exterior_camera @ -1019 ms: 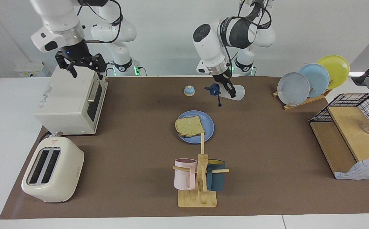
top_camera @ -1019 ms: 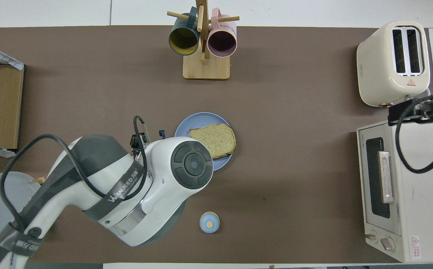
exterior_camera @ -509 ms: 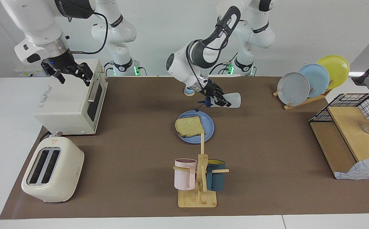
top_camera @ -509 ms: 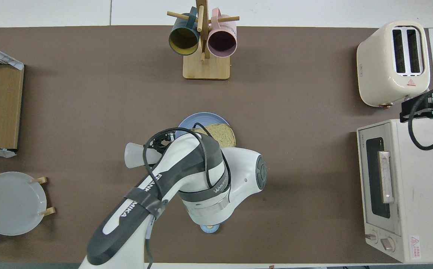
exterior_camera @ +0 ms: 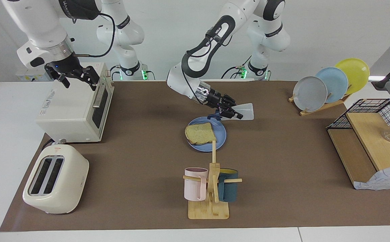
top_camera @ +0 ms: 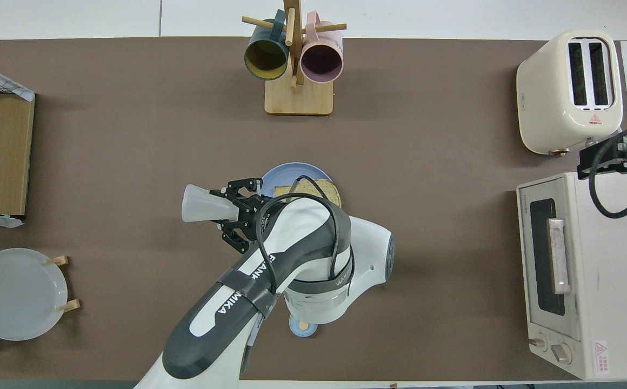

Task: Put bread on plate and add seasoning
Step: 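Tilt the bottle over the bread with the left gripper and shake it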

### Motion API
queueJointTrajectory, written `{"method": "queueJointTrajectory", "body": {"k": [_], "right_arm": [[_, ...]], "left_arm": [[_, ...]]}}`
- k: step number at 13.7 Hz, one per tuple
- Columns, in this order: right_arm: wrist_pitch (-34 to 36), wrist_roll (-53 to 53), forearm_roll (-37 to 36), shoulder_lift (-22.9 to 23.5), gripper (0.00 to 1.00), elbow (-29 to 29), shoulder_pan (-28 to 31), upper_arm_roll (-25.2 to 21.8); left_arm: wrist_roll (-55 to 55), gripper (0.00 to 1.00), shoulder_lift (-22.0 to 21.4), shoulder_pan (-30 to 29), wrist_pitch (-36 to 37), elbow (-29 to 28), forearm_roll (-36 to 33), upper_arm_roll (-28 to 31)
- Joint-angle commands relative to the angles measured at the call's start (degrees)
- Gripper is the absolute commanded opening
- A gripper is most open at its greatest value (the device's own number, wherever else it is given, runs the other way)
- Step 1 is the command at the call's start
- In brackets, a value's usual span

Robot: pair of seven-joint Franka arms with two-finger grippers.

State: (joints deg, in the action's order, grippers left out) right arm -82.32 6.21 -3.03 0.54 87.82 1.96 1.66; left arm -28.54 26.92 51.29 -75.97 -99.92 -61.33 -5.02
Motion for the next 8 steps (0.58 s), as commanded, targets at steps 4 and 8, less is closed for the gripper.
{"method": "queueJointTrajectory", "body": {"k": [4, 8], "right_arm": [[0.1, -1.2, -0.5, -1.2, 1.0, 1.3, 1.0, 0.3], [0.3, -1.2, -0.5, -1.2, 1.0, 1.3, 1.1, 0.3]], "left_arm": [[0.2, 0.0, 6.7, 1.9, 4.1, 5.3, -12.1, 0.7], [0.3, 0.0, 6.7, 6.3, 3.5, 3.9, -15.3, 0.7]]}}
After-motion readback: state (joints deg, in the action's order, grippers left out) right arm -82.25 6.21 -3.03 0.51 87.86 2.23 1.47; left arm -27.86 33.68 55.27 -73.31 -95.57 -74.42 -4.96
